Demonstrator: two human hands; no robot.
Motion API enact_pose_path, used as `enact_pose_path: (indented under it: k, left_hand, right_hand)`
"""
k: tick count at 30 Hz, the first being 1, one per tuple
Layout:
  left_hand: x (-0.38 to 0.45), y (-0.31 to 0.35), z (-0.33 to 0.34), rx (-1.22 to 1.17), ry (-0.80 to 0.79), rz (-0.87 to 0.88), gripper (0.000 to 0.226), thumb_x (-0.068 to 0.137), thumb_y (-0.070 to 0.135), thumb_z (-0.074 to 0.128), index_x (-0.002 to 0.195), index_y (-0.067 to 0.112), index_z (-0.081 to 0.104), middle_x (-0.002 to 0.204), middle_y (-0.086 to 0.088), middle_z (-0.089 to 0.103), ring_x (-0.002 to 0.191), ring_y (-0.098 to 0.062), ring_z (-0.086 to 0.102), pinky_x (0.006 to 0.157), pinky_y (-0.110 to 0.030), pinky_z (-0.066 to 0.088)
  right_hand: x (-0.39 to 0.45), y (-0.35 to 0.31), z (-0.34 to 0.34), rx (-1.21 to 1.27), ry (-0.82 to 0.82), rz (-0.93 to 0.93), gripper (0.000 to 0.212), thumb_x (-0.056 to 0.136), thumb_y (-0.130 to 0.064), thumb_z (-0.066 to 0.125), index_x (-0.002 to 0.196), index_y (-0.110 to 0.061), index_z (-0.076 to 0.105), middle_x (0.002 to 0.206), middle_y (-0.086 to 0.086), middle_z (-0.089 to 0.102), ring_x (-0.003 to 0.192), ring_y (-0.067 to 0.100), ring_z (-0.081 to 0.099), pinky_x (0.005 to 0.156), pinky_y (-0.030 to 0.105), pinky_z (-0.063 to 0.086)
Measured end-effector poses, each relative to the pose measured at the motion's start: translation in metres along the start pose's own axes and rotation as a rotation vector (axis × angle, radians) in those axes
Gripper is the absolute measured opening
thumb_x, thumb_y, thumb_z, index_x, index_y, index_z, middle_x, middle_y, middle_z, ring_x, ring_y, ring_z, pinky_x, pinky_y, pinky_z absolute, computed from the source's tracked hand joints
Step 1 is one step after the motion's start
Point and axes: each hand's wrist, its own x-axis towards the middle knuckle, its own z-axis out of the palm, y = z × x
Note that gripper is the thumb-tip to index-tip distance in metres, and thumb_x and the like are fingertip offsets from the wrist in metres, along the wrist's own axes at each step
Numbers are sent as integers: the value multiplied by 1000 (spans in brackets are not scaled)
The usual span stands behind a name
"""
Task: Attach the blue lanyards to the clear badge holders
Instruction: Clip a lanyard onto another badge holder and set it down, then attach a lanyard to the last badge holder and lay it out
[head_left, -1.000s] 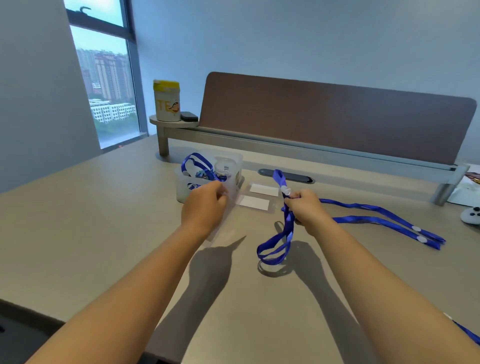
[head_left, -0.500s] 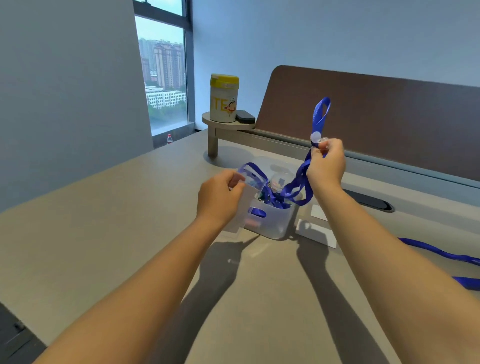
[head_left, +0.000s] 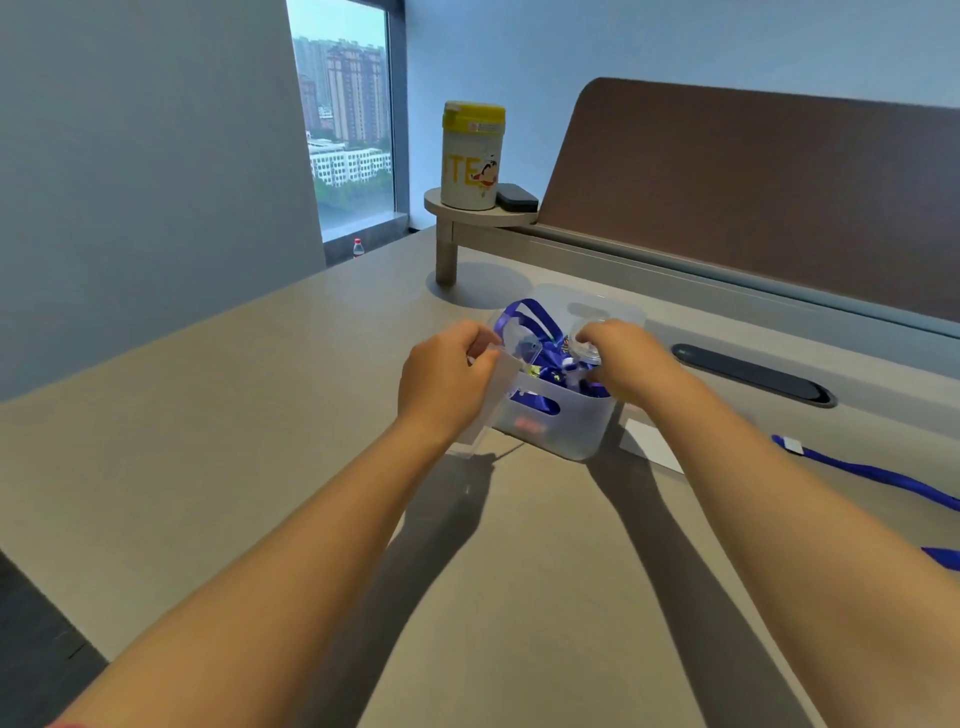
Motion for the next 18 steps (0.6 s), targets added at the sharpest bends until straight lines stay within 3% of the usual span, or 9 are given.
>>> enact_pose_path:
  k: [6, 11, 18]
  left_hand:
    - [-30, 28, 3, 72, -40, 126, 23, 92, 20, 52, 110, 11, 61, 115, -10, 67, 94, -23, 61, 74, -24, 46]
    - [-82, 69, 22, 113, -99, 309, 32, 91, 19, 52, 122, 11, 57, 127, -11, 61, 114, -29, 57, 98, -34, 46]
    - [-165, 121, 74, 146, -267, 629, 29, 95, 16, 44, 120, 11, 57, 121, -10, 63, 107, -25, 58, 88, -31, 48]
  right_hand:
    - [-60, 28, -28, 35, 75, 60, 43, 89, -2, 53, 131, -11, 49, 136, 13, 51, 119, 31, 51, 99, 37, 44]
    - [-146, 81, -33, 22, 21, 192, 39, 91, -6, 49, 130, -11, 50, 135, 12, 53, 118, 30, 53, 101, 39, 45]
    - [-277, 155, -21, 98, -41, 489, 33, 89, -12, 53, 122, -8, 55, 127, 12, 58, 115, 26, 56, 98, 36, 45]
